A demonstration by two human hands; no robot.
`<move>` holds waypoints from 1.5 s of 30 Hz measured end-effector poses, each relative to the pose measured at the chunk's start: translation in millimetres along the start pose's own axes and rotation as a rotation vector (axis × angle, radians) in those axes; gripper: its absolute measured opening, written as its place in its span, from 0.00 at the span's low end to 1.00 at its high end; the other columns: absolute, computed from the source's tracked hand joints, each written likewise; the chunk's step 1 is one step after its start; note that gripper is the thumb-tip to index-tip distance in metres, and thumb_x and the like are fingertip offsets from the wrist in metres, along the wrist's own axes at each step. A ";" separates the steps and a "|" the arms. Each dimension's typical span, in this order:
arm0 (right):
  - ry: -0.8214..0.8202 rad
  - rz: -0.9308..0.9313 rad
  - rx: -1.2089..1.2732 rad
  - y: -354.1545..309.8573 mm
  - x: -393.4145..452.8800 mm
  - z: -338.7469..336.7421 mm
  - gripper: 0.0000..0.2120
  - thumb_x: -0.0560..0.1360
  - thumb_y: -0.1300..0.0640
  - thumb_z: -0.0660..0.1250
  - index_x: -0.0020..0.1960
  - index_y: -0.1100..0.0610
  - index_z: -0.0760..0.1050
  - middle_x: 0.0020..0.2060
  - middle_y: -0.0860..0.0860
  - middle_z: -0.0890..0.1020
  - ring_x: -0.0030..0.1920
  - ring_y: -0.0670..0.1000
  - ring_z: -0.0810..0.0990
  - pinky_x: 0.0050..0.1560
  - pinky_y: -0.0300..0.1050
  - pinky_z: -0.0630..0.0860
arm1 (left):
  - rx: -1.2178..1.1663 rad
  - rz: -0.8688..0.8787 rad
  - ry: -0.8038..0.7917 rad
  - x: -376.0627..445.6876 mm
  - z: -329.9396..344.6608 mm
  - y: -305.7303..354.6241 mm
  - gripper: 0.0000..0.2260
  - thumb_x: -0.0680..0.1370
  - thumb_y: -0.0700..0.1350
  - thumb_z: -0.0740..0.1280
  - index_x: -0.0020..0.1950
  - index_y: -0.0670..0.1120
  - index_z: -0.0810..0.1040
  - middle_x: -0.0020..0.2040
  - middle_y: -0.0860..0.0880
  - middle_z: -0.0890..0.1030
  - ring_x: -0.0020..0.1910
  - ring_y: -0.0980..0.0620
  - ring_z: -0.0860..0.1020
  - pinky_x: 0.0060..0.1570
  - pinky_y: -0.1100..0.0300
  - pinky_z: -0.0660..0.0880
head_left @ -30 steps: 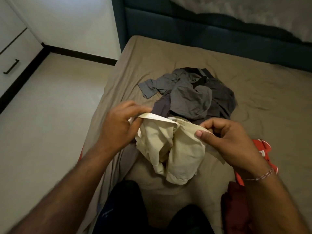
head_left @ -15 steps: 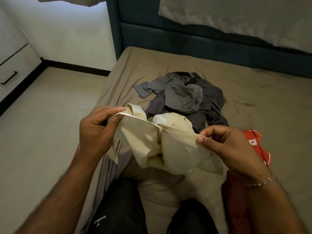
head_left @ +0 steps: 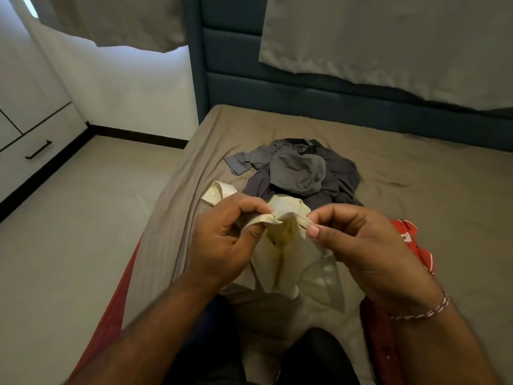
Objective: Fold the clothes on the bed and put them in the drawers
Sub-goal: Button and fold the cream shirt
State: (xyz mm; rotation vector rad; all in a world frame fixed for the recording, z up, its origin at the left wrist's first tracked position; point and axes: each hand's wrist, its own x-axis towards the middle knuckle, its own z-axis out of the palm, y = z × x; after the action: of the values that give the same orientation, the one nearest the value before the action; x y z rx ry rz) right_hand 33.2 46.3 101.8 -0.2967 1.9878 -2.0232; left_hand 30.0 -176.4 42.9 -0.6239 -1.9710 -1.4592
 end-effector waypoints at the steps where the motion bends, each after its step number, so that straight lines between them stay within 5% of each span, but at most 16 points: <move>1: -0.006 0.005 0.008 -1.3 -3.6 1.6 0.07 0.71 0.57 0.74 0.47 0.59 0.86 0.41 0.56 0.86 0.41 0.48 0.82 0.39 0.36 0.78 | 0.006 0.059 -0.016 -1.6 1.5 5.0 0.06 0.80 0.45 0.71 0.56 0.48 0.82 0.50 0.58 0.82 0.49 0.58 0.82 0.47 0.61 0.80; 5: -0.019 0.001 0.030 -5.8 -17.8 9.4 0.10 0.70 0.55 0.74 0.48 0.59 0.86 0.43 0.58 0.86 0.43 0.51 0.82 0.42 0.39 0.79 | 0.079 0.207 -0.099 -7.5 0.6 19.7 0.07 0.77 0.40 0.73 0.54 0.41 0.83 0.49 0.47 0.85 0.50 0.53 0.83 0.49 0.56 0.81; 15: -0.021 -0.078 -0.125 7.0 -33.4 19.7 0.06 0.74 0.55 0.75 0.48 0.57 0.85 0.43 0.55 0.85 0.43 0.49 0.82 0.43 0.38 0.78 | 0.272 0.373 -0.184 -20.4 -4.7 25.1 0.07 0.78 0.39 0.75 0.51 0.35 0.86 0.49 0.39 0.84 0.46 0.47 0.83 0.46 0.56 0.81; 20: -0.023 -0.121 -0.201 9.3 -37.3 20.1 0.04 0.76 0.59 0.75 0.50 0.57 0.85 0.47 0.57 0.86 0.51 0.62 0.84 0.52 0.55 0.82 | 0.227 0.362 -0.261 -22.0 -5.5 23.5 0.07 0.78 0.41 0.76 0.54 0.41 0.84 0.61 0.40 0.83 0.56 0.50 0.81 0.52 0.55 0.79; 23: 0.010 -0.135 -0.291 9.5 -38.9 22.1 0.04 0.75 0.58 0.75 0.49 0.55 0.85 0.45 0.56 0.86 0.49 0.63 0.84 0.53 0.66 0.81 | 0.287 0.358 -0.265 -24.8 -4.3 19.9 0.06 0.76 0.42 0.77 0.50 0.41 0.86 0.58 0.43 0.85 0.52 0.48 0.82 0.47 0.48 0.78; 28: 0.066 -0.211 -0.555 13.1 -39.8 25.3 0.04 0.75 0.57 0.77 0.47 0.49 0.85 0.42 0.46 0.86 0.46 0.47 0.86 0.48 0.53 0.84 | 0.271 0.257 -0.259 -32.1 -1.9 19.7 0.06 0.73 0.41 0.78 0.46 0.39 0.85 0.49 0.45 0.84 0.49 0.47 0.80 0.45 0.51 0.77; 35: 0.183 -0.369 -0.812 22.8 -41.6 34.6 0.04 0.74 0.53 0.77 0.45 0.48 0.82 0.40 0.41 0.84 0.44 0.43 0.83 0.42 0.40 0.80 | 0.155 -0.099 -0.126 -38.5 7.4 30.5 0.07 0.74 0.46 0.73 0.48 0.44 0.83 0.45 0.54 0.82 0.44 0.57 0.78 0.42 0.55 0.78; 41: 0.184 -0.307 -0.691 29.2 -37.0 33.9 0.08 0.77 0.53 0.73 0.55 0.46 0.83 0.42 0.44 0.84 0.43 0.46 0.83 0.42 0.41 0.80 | 0.205 -0.116 -0.082 -38.3 9.3 27.8 0.06 0.75 0.41 0.77 0.51 0.44 0.85 0.47 0.51 0.84 0.48 0.58 0.81 0.47 0.65 0.78; 45: 0.163 -0.202 -0.772 37.5 -26.8 24.1 0.04 0.78 0.50 0.72 0.50 0.40 0.82 0.43 0.38 0.84 0.46 0.41 0.82 0.40 0.33 0.75 | 0.322 -0.065 -0.218 -32.6 0.9 7.5 0.06 0.77 0.40 0.77 0.53 0.43 0.86 0.48 0.49 0.85 0.49 0.55 0.82 0.50 0.58 0.81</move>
State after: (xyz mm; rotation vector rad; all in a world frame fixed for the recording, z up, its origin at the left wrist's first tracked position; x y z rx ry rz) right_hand 68.9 32.7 66.5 -0.5144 2.8766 -1.3063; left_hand 58.1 -174.1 24.7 -0.5985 -2.3505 -1.1112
